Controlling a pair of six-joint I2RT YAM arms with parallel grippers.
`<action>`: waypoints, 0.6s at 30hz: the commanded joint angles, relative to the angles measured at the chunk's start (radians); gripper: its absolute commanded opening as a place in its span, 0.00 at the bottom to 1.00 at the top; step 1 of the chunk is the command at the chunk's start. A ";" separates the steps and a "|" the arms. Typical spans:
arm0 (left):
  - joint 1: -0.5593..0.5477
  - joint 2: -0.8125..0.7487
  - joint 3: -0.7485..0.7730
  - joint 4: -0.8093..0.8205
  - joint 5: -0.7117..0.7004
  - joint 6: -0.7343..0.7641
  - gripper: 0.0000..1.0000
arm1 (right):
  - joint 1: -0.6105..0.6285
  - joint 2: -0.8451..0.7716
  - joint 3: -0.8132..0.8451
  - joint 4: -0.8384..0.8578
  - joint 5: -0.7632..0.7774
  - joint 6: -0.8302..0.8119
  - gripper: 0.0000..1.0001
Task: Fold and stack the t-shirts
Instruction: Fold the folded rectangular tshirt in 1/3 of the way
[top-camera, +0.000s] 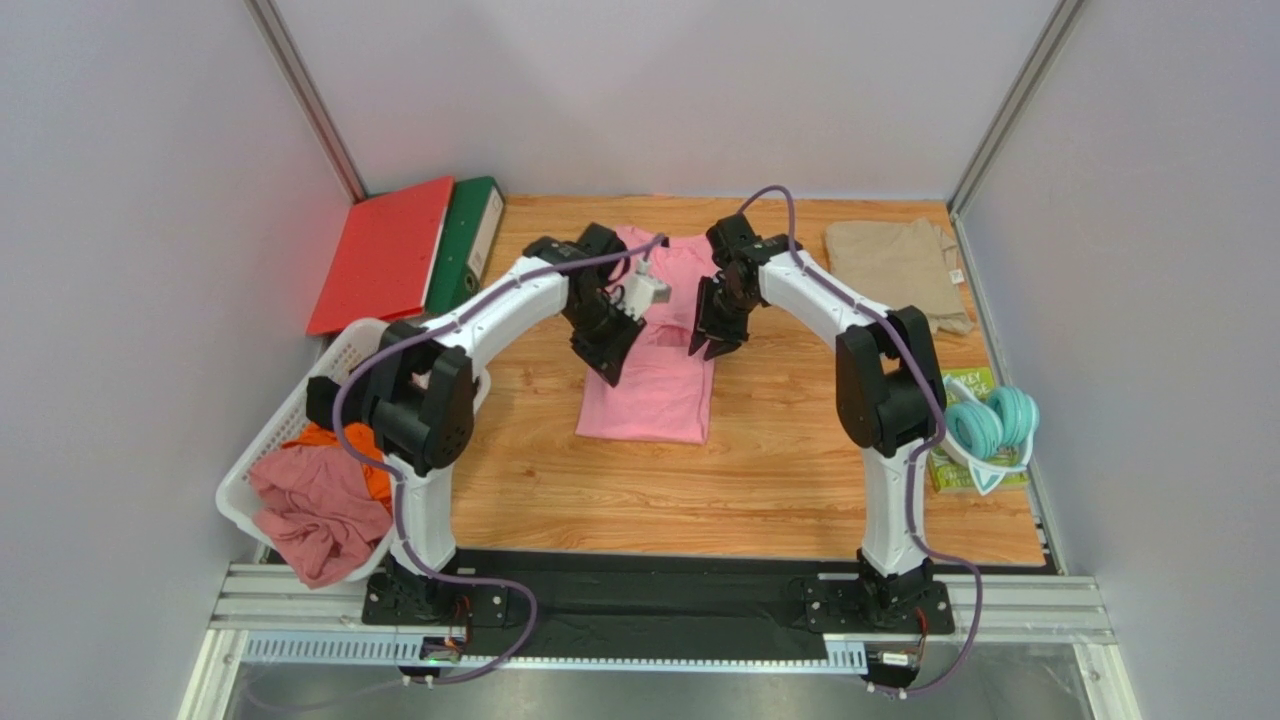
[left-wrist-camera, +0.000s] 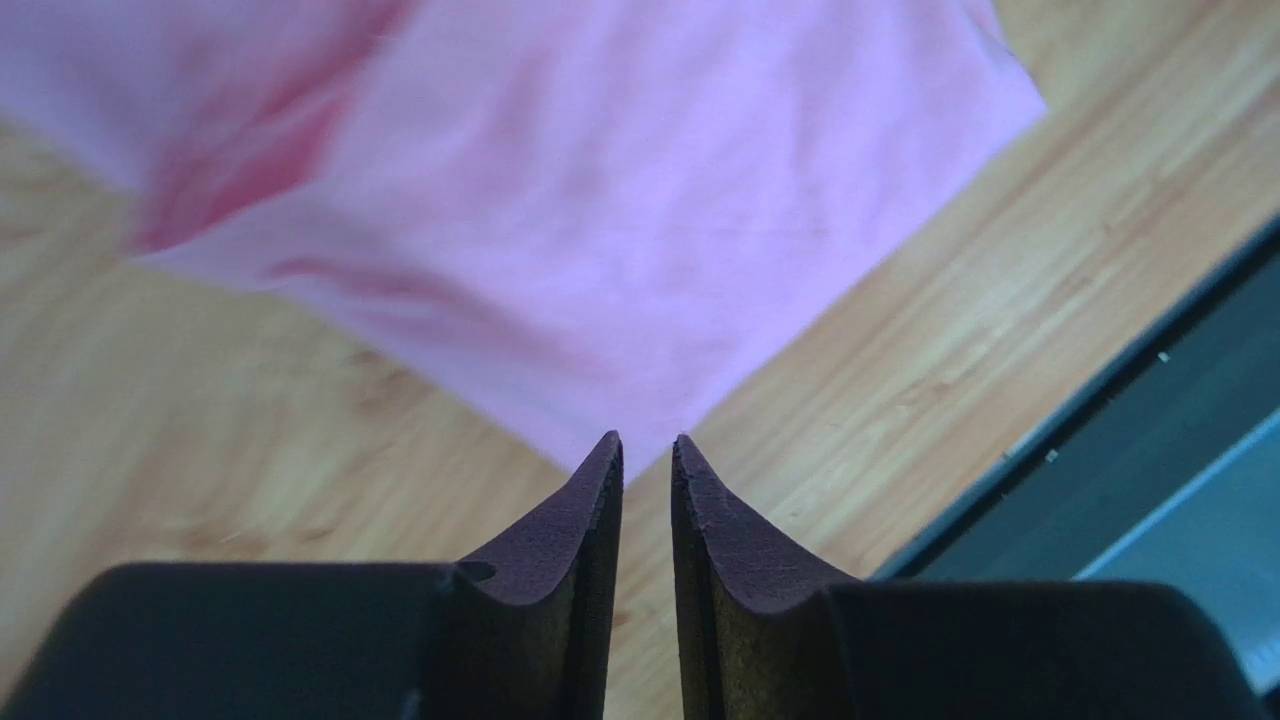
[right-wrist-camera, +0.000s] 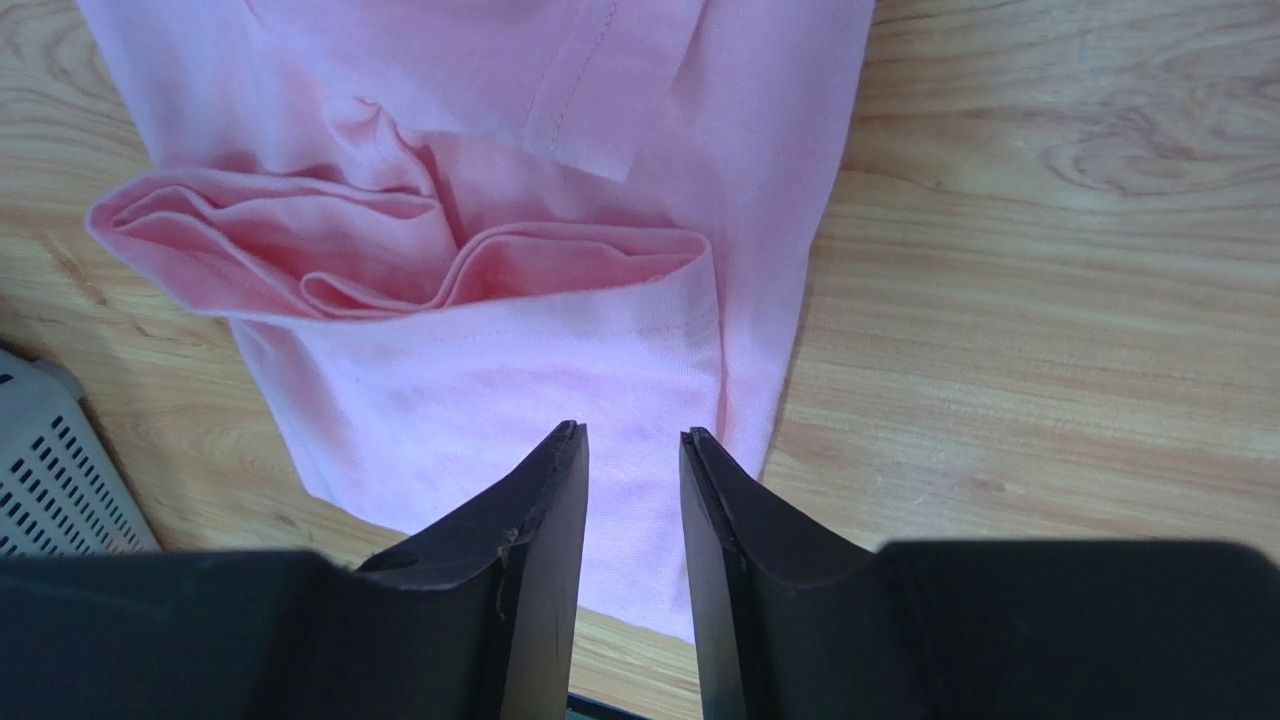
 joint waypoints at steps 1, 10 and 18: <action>-0.031 0.055 -0.058 0.025 0.084 -0.021 0.24 | -0.004 0.032 0.023 0.053 -0.024 -0.016 0.35; -0.016 0.108 0.004 0.022 0.079 -0.018 0.22 | -0.027 0.106 0.101 0.041 -0.044 -0.050 0.35; -0.016 0.016 -0.076 0.021 0.130 -0.012 0.22 | -0.046 0.164 0.124 0.044 -0.064 -0.070 0.34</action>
